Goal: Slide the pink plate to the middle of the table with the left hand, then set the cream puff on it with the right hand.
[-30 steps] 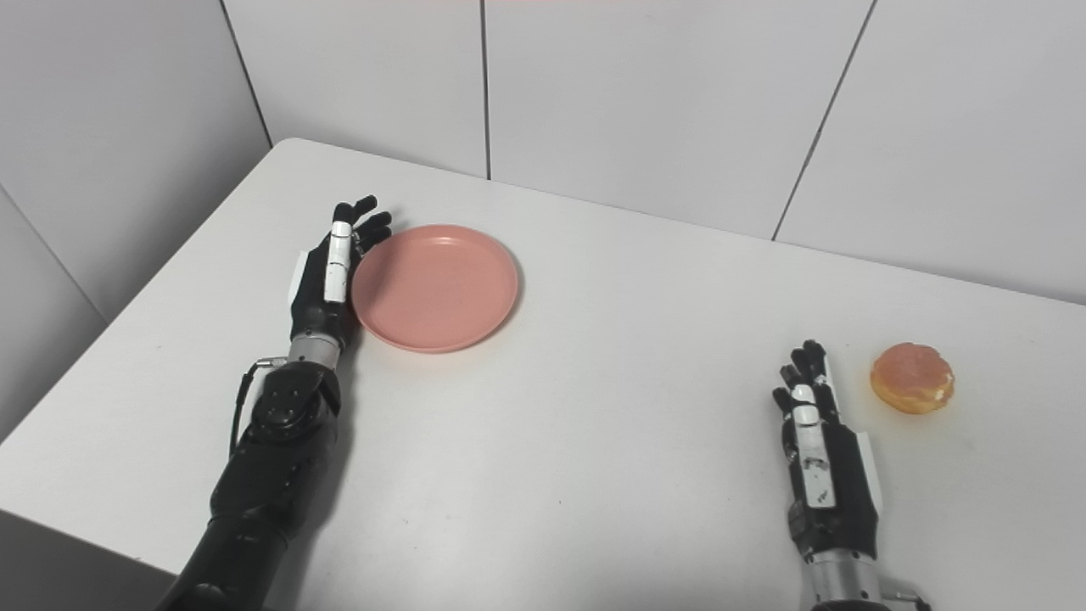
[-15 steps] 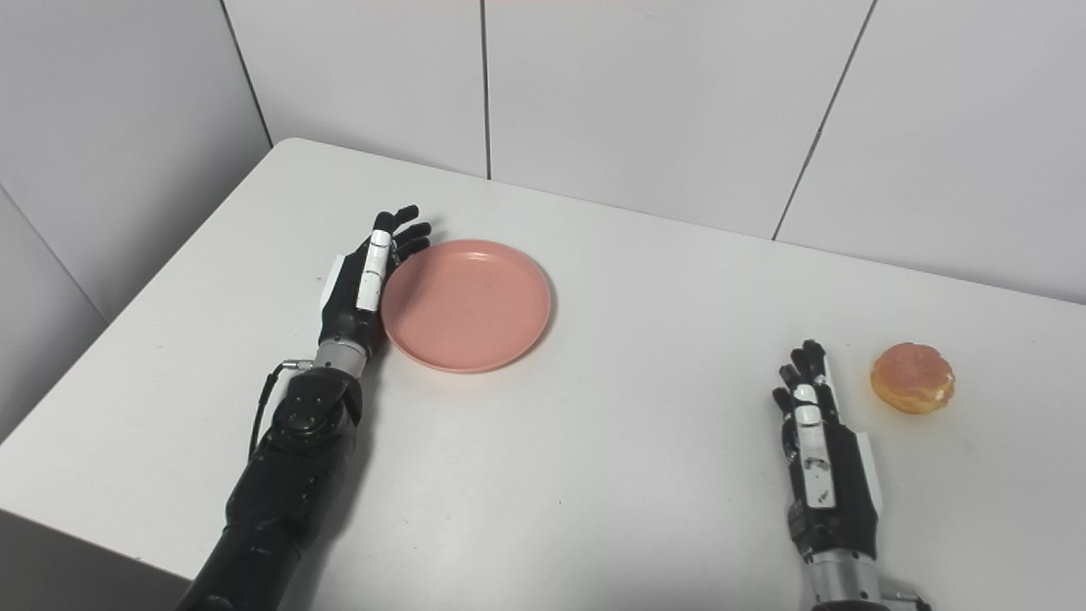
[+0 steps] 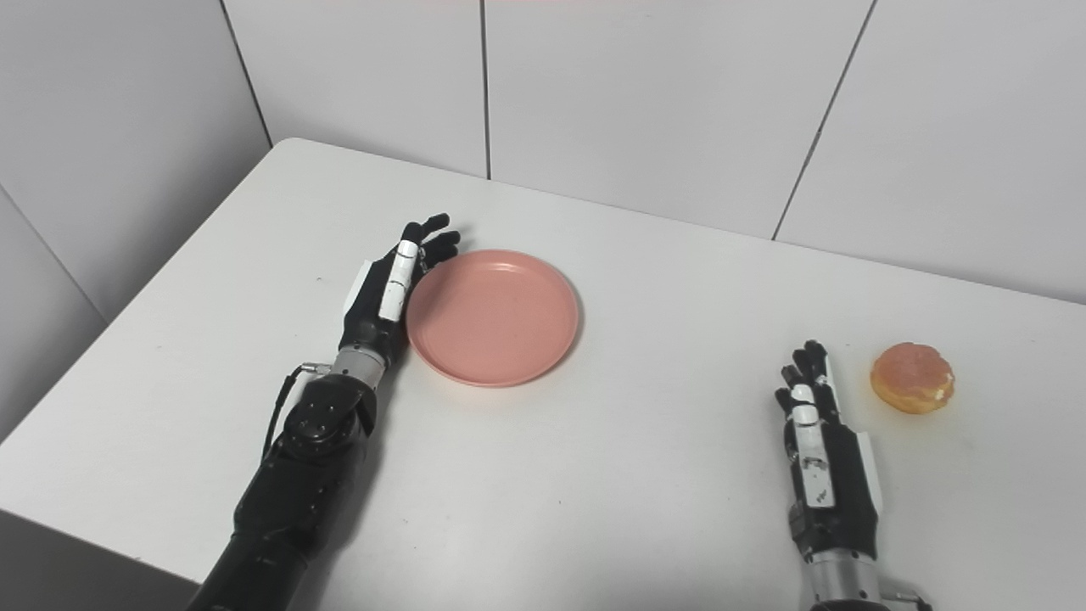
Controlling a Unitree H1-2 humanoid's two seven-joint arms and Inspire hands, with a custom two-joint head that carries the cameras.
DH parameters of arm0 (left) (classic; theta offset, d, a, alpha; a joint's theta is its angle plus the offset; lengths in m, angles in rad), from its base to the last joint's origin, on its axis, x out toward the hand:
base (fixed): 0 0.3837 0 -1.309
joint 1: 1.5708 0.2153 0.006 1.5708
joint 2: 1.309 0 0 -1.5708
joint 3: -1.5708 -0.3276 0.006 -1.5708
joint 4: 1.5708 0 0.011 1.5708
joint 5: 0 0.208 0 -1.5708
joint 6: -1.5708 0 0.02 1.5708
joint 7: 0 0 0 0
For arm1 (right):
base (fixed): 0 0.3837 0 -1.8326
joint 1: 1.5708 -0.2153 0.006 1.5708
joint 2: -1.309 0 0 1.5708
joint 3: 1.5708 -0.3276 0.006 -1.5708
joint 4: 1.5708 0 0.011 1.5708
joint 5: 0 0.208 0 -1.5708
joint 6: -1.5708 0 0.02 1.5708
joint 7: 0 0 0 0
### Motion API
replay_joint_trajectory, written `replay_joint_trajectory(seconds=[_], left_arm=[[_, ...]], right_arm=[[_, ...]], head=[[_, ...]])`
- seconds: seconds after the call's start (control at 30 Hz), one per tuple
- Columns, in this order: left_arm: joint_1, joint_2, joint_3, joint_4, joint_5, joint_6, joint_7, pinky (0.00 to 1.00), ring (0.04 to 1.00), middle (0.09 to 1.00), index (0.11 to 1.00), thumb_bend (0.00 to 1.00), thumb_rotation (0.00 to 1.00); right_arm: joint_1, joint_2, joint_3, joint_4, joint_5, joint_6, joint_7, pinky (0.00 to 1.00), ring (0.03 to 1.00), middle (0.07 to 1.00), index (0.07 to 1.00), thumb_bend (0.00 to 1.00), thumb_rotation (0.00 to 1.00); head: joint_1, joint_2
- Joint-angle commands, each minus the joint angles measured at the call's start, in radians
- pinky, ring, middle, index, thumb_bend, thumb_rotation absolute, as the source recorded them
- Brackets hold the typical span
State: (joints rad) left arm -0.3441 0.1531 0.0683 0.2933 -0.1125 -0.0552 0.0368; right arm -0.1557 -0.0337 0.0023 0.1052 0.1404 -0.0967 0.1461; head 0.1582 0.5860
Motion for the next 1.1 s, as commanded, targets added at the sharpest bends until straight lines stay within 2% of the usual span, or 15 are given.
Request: replay_joint_trajectory(seconds=[0.0, 0.13, 0.27, 0.33, 0.53, 0.73, 0.87, 1.0, 1.07], left_arm=[[-0.003, -0.018, -0.019, -0.029, 0.01, 0.007, -0.024, 0.82, 0.84, 0.833, 0.824, 0.72, 1.0], [0.003, -0.043, -0.005, -0.045, -0.042, 0.041, -0.042, 0.81, 0.834, 0.83, 0.823, 0.71, 1.0], [0.012, -0.045, -0.011, -0.069, -0.04, 0.076, -0.049, 0.8, 0.827, 0.824, 0.826, 0.73, 1.0], [0.017, -0.045, -0.012, -0.074, -0.039, 0.076, -0.053, 0.8, 0.827, 0.82, 0.82, 0.72, 1.0], [0.034, -0.052, -0.016, -0.07, -0.052, 0.067, -0.077, 0.81, 0.839, 0.829, 0.827, 0.72, 1.0], [0.058, -0.06, -0.034, -0.074, -0.06, 0.081, -0.113, 0.82, 0.854, 0.853, 0.841, 0.72, 1.0], [0.07, -0.06, -0.041, -0.072, -0.054, 0.065, -0.119, 0.83, 0.852, 0.849, 0.832, 0.72, 1.0], [0.087, -0.064, -0.049, -0.095, -0.054, 0.081, -0.124, 0.83, 0.862, 0.857, 0.834, 0.73, 1.0], [0.1, -0.062, -0.057, -0.107, -0.053, 0.08, -0.133, 0.83, 0.863, 0.86, 0.838, 0.73, 1.0]], right_arm=[[-0.004, 0.009, 0.003, -0.01, 0.0, -0.033, -0.001, 1.0, 0.991, 1.0, 1.0, 0.6, 0.87], [-0.003, 0.018, 0.007, -0.011, -0.012, -0.03, -0.009, 1.0, 0.988, 0.999, 1.0, 0.61, 0.88], [-0.004, 0.031, 0.009, -0.015, -0.017, -0.016, -0.019, 1.0, 0.985, 0.995, 1.0, 0.62, 0.87], [-0.005, 0.039, 0.01, -0.016, -0.017, -0.012, -0.022, 1.0, 0.984, 0.994, 1.0, 0.62, 0.86], [-0.005, 0.055, 0.022, -0.007, -0.06, -0.03, -0.047, 1.0, 0.98, 0.995, 1.0, 0.55, 0.92], [-0.006, 0.081, 0.026, -0.008, -0.071, -0.011, -0.071, 1.0, 0.968, 0.988, 0.988, 0.56, 0.87], [-0.014, 0.095, 0.029, 0.007, -0.07, -0.02, -0.079, 1.0, 0.967, 0.983, 0.979, 0.55, 0.84], [-0.021, 0.107, 0.034, 0.019, -0.085, -0.027, -0.094, 1.0, 0.965, 0.978, 0.971, 0.59, 0.82], [-0.025, 0.119, 0.034, 0.023, -0.09, -0.025, -0.107, 1.0, 0.963, 0.973, 0.965, 0.6, 0.81]], head=[[0.001, 0.001], [-0.04, 0.002], [-0.089, 0.007], [-0.112, 0.009], [-0.186, 0.009], [-0.245, 0.017], [-0.288, 0.015], [-0.321, 0.015], [-0.386, 0.02]])
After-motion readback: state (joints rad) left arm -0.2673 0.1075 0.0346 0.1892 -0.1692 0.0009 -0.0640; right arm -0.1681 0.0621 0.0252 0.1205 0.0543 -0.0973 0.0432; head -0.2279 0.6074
